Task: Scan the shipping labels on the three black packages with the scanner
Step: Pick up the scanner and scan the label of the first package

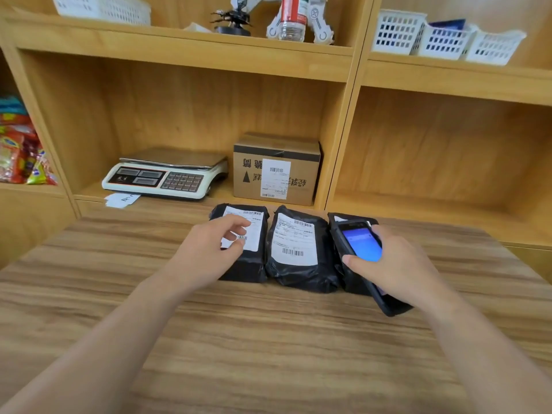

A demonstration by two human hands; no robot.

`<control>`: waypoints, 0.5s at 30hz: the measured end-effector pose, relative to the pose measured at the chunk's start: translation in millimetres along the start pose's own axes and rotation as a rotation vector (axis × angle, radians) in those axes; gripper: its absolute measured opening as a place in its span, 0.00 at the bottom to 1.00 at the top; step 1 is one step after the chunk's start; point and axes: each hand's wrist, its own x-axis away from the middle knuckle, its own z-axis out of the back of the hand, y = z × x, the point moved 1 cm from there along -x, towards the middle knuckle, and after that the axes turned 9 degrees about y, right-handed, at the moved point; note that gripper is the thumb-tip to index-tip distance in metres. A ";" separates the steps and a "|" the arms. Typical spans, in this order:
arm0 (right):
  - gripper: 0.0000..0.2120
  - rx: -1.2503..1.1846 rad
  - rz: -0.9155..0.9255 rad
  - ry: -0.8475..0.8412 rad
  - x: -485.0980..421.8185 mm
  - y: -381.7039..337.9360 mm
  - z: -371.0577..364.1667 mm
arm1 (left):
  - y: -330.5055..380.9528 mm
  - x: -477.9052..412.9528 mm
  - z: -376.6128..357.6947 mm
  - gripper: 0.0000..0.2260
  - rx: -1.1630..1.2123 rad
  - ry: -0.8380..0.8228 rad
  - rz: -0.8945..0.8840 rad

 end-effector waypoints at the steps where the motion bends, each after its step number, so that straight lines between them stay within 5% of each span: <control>1: 0.45 0.002 0.020 0.011 -3.3 -2.9 -2.8 | -3.0 -5.4 0.8 0.13 -0.018 0.009 0.003; 7: 0.31 -0.020 0.114 0.021 -20.7 -23.0 -15.0 | -22.5 -42.9 -4.8 0.15 -0.226 0.025 0.037; 15: 0.38 -0.017 0.201 -0.015 -32.9 -48.4 -31.2 | -41.4 -58.2 -12.0 0.22 -0.378 0.037 0.302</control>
